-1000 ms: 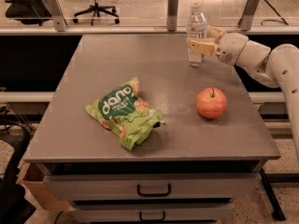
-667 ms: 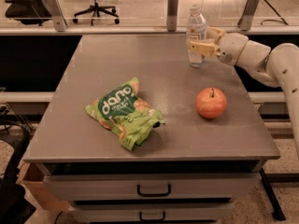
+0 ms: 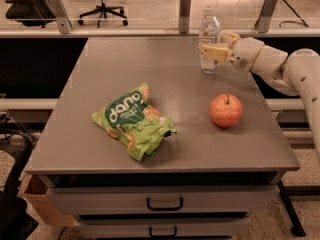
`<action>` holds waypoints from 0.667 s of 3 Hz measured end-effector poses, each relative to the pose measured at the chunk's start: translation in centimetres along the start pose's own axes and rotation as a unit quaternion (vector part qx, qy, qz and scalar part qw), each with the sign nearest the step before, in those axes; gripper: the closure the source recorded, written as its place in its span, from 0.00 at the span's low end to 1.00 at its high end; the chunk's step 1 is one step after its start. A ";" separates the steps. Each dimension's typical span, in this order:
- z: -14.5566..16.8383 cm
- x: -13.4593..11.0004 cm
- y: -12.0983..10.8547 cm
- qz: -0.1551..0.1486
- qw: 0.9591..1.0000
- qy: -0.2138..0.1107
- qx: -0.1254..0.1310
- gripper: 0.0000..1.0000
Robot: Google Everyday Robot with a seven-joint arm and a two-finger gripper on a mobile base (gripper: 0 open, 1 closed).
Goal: Place blue plastic bottle upright
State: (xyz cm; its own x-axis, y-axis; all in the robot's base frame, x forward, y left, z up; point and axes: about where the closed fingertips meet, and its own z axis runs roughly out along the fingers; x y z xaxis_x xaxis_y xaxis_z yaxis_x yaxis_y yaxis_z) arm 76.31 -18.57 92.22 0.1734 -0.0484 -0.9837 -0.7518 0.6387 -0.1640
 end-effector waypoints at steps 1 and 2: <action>0.0 0.9 -0.1 0.036 0.999 0.016 0.011 1.00; 0.1 0.6 -0.2 0.036 0.999 0.016 0.011 1.00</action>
Offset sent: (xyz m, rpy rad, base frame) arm 0.0032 -0.0131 -0.0351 0.1008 0.2074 -0.0776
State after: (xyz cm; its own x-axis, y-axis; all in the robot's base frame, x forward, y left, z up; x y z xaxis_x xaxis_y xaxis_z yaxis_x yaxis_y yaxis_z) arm 76.57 -18.66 91.62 0.0987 -0.0249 -0.9948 -0.7479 0.6576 -0.0907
